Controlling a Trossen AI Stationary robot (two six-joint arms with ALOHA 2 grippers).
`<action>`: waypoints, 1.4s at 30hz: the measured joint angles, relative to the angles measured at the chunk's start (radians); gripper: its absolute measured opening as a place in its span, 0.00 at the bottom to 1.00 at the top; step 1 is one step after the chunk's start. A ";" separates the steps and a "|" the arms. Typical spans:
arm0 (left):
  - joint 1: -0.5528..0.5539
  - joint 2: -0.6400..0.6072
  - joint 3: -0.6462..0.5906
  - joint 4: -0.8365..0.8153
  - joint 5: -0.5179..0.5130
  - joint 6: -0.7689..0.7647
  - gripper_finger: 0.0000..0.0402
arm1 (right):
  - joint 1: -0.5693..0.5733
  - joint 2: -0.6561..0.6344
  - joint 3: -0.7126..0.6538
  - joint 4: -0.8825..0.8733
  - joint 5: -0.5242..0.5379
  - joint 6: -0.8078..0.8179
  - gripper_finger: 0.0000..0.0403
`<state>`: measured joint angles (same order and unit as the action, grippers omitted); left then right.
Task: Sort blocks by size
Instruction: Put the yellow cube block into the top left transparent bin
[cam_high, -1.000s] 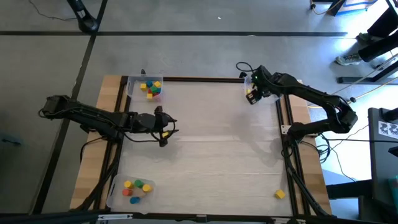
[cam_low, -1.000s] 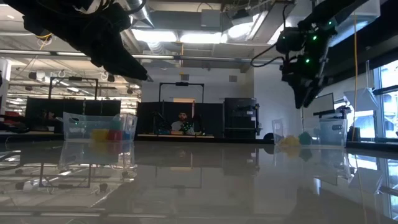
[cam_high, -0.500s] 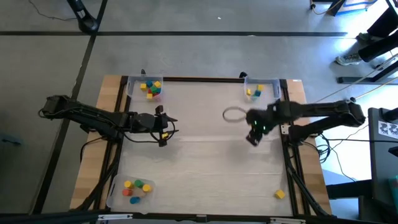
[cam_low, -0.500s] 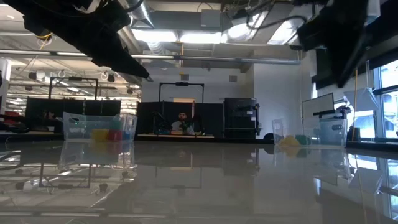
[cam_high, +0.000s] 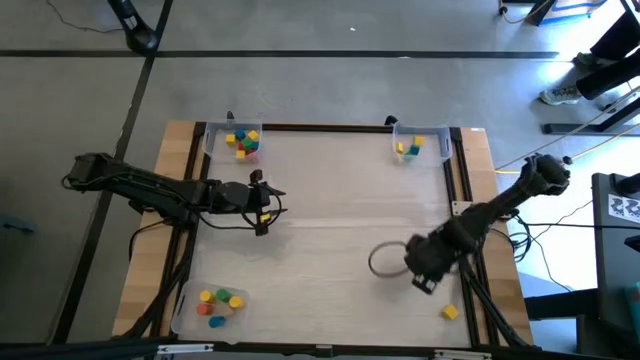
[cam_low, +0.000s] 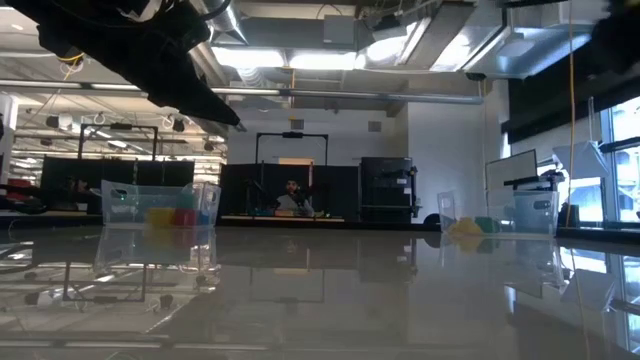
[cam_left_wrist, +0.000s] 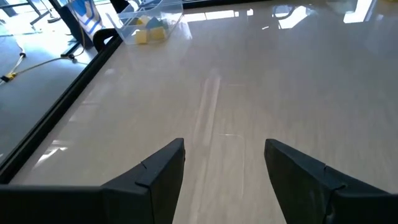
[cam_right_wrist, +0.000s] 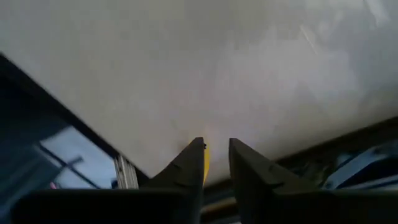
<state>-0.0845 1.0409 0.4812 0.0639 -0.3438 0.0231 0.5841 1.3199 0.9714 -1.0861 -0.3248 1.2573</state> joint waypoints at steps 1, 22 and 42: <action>0.000 0.000 0.000 0.000 0.000 0.000 0.52 | 0.030 0.016 0.000 0.010 -0.015 0.018 0.16; 0.000 0.001 0.000 0.000 0.000 0.023 0.52 | 0.295 0.342 0.000 0.206 -0.263 0.042 0.01; 0.000 0.001 0.000 0.001 0.000 0.027 0.52 | 0.108 0.408 0.003 0.259 -0.235 -0.215 0.01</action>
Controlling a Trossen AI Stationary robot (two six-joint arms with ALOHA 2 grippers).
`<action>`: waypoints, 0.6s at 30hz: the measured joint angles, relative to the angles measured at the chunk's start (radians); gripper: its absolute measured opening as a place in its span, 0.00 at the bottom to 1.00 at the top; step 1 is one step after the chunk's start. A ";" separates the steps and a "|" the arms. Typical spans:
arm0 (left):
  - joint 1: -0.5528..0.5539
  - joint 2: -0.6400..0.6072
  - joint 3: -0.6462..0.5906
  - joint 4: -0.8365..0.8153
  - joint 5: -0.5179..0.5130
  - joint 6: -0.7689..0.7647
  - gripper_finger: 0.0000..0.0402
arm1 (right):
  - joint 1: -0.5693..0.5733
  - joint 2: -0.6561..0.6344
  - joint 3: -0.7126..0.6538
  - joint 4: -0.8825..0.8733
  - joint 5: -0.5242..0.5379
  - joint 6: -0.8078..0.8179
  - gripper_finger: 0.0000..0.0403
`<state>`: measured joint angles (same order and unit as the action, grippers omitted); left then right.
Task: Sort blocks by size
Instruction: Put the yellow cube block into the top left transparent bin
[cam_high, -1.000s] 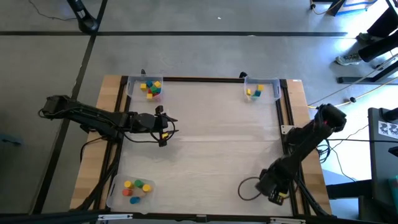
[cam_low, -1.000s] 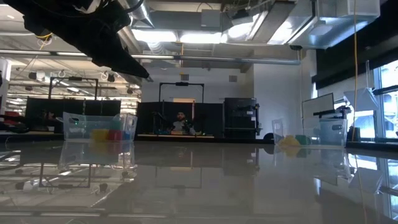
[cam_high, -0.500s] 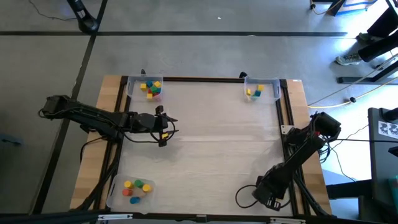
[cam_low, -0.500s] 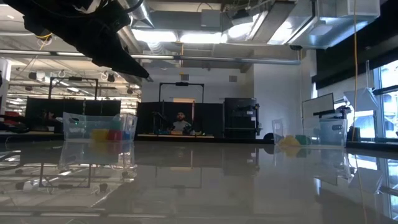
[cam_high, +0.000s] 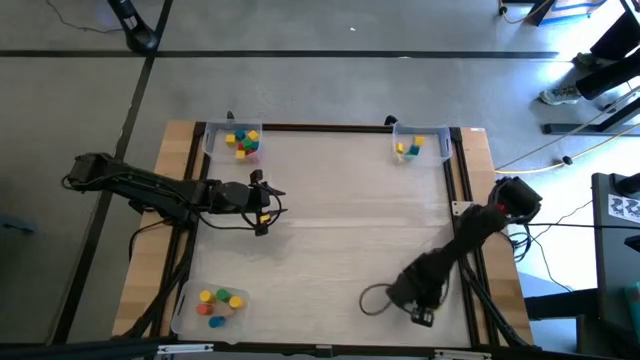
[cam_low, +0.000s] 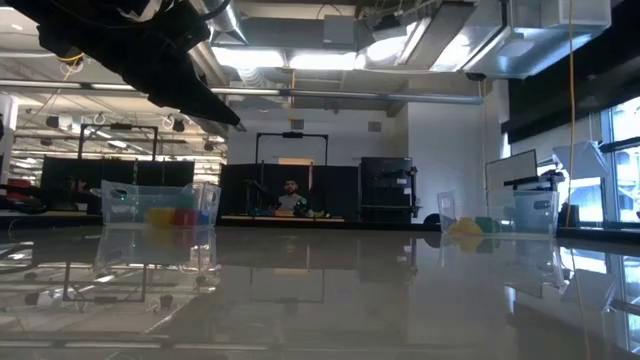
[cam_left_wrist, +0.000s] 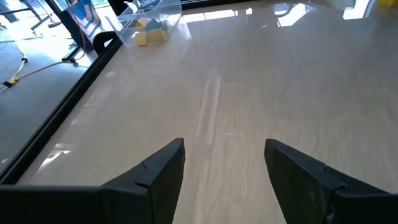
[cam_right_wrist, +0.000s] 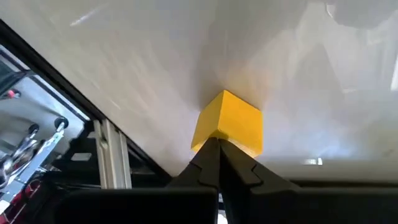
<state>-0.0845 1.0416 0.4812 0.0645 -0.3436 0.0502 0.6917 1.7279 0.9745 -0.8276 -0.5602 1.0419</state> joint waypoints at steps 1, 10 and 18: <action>0.000 0.000 0.000 0.000 0.000 -0.002 0.52 | -0.022 0.000 0.000 -0.003 0.008 -0.025 0.01; 0.000 0.000 0.000 0.000 0.000 -0.021 0.52 | -0.182 -0.001 0.026 -0.073 0.154 -0.242 0.01; 0.000 0.000 0.000 0.000 0.000 -0.008 0.52 | -0.279 0.000 0.088 -0.114 0.309 -0.379 0.01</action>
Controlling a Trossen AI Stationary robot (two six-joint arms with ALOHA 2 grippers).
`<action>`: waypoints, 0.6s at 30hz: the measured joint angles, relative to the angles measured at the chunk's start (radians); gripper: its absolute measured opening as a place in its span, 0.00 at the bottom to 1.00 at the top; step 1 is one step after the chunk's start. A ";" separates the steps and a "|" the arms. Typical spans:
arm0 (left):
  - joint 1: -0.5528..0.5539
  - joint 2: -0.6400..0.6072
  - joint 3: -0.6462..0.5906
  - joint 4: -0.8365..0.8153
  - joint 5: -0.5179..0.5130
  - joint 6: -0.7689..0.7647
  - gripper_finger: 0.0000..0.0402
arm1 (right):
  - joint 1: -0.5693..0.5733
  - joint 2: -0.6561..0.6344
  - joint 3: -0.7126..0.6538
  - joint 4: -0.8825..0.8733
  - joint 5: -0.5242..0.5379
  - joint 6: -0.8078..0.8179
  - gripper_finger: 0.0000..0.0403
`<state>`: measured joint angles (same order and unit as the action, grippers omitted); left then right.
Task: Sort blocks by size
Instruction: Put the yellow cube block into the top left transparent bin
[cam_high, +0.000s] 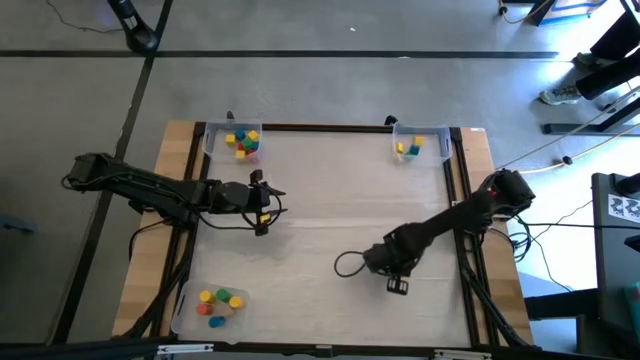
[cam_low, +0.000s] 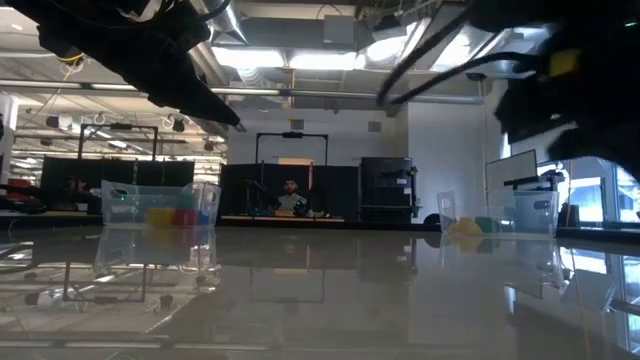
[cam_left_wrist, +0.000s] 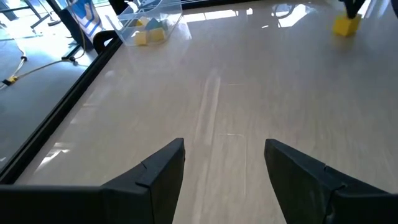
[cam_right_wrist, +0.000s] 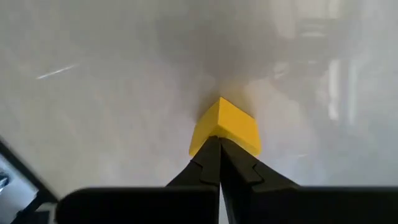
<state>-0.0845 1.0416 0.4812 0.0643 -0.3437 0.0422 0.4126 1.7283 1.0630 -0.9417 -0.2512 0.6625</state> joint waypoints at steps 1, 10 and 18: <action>0.000 0.000 0.000 0.000 0.000 0.000 0.52 | -0.008 0.001 0.011 -0.012 0.016 -0.014 0.01; 0.000 0.000 0.000 -0.001 0.000 0.001 0.52 | 0.035 -0.142 0.084 -0.063 0.214 -0.021 0.01; 0.000 0.000 0.000 0.000 0.000 -0.004 0.52 | 0.135 -0.196 0.033 -0.161 0.334 0.297 0.07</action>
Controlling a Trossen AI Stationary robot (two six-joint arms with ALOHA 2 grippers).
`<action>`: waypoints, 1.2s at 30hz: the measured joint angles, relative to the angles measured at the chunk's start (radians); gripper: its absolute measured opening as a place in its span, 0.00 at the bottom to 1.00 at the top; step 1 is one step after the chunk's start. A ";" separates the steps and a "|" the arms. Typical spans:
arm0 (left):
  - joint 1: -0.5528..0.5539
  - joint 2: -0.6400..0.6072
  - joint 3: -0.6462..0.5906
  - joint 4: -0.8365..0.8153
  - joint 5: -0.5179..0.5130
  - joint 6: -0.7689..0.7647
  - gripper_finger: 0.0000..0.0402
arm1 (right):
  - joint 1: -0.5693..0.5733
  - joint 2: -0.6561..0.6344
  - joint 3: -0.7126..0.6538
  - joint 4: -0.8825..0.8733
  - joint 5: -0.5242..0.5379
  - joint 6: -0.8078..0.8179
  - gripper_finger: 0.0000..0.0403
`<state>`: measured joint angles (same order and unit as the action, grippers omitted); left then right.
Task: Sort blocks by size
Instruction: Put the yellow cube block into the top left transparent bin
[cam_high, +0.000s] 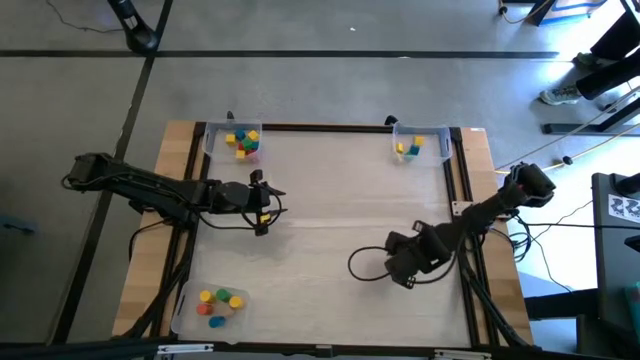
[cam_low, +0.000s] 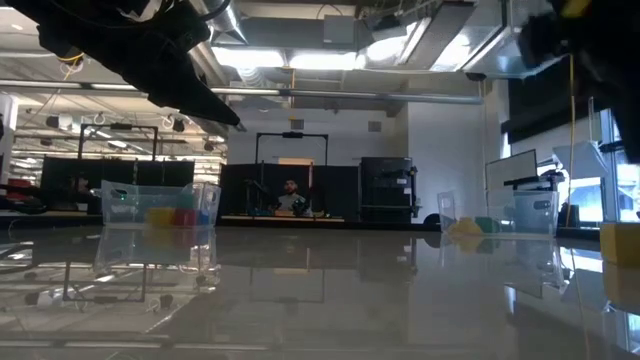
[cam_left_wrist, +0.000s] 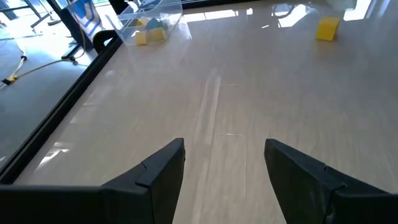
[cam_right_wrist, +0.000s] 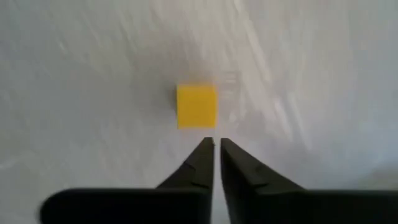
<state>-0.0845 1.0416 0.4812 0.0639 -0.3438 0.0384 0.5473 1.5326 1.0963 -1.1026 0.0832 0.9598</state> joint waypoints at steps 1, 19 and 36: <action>0.000 0.000 0.000 0.000 0.000 0.000 0.52 | 0.006 -0.001 -0.020 0.017 -0.018 0.047 0.10; 0.000 0.000 0.000 -0.002 0.000 -0.001 0.52 | 0.048 0.033 -0.242 0.367 0.057 0.037 0.73; 0.000 0.000 0.000 0.000 0.000 0.015 0.52 | 0.021 0.048 -0.272 0.417 0.091 0.033 0.32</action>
<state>-0.0842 1.0416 0.4810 0.0638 -0.3438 0.0532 0.5681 1.5801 0.8244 -0.6859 0.1740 0.9923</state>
